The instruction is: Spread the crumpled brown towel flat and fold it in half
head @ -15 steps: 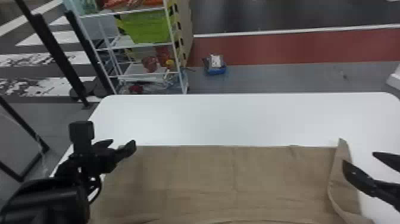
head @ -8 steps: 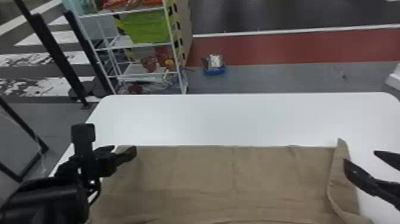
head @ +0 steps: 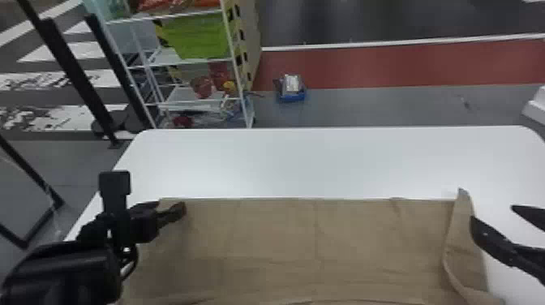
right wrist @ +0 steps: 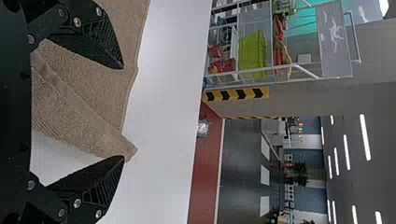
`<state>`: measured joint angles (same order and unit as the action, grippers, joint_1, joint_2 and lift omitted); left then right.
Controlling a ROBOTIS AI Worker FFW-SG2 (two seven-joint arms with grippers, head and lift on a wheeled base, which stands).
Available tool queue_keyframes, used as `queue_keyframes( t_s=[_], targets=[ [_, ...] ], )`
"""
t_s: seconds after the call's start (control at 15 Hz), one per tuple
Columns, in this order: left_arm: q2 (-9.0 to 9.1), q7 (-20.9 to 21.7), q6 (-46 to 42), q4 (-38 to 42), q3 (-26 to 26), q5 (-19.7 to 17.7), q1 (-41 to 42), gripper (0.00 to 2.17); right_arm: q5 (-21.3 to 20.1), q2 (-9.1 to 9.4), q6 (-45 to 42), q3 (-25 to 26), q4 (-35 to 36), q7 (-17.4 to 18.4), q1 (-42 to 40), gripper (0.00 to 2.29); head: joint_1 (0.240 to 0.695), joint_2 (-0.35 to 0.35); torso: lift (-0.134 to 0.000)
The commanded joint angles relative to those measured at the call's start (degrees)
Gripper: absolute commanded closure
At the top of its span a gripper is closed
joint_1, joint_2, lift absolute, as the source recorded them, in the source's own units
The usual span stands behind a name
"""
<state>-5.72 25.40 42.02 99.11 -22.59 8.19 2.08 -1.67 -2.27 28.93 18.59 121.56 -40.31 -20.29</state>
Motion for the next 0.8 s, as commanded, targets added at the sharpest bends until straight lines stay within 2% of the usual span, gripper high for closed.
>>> queue_keyframes(
  t_s=[0.0, 0.07, 0.2, 0.27, 0.33, 0.6, 0.67, 0.73],
  targets=[
    [-0.26, 0.0, 0.0, -0.8, 0.0, 0.1, -0.3, 0.42, 0.0, -0.11, 0.0, 0.2, 0.2, -0.1, 0.0, 0.23, 0.695, 0.167, -0.124],
    [-0.26, 0.0, 0.0, -0.8, 0.0, 0.1, -0.3, 0.54, 0.0, -0.11, 0.0, 0.3, 0.3, -0.2, 0.0, 0.23, 0.695, 0.167, -0.124],
    [-0.17, 0.0, 0.0, -0.3, -0.3, -0.3, -0.2, 0.61, 0.0, -0.11, 0.0, 0.3, 0.4, -0.2, 0.0, 0.23, 0.695, 0.167, -0.124],
    [0.01, 0.0, 0.0, 0.3, -0.3, -0.5, -0.1, 0.73, 0.0, -0.20, 0.2, 0.2, 0.5, -0.1, 0.1, 0.23, 0.695, 0.167, -0.124],
    [0.18, -0.2, 0.0, 1.2, -0.3, -0.6, 0.3, 0.99, 0.0, -0.20, 0.7, 0.0, 0.5, -0.1, 0.4, 0.23, 0.695, 0.167, -0.124],
    [0.45, 0.1, 0.1, 4.6, -0.4, -1.2, 2.4, 1.02, -1.8, -0.11, 4.6, -2.1, 1.0, 1.0, 4.8, 0.23, 0.695, 0.166, -0.124],
    [0.53, 0.1, 0.1, 5.1, -0.4, -1.6, 2.7, 1.02, -3.9, -0.20, 4.6, -3.6, -0.3, 3.1, 6.8, 0.23, 0.695, 0.168, -0.124],
    [0.53, 0.1, 0.1, 5.7, -0.2, -1.6, 2.8, 1.02, -6.0, -0.20, 5.1, -5.8, -1.8, 3.4, 9.1, 0.23, 0.695, 0.166, -0.124]
  ],
)
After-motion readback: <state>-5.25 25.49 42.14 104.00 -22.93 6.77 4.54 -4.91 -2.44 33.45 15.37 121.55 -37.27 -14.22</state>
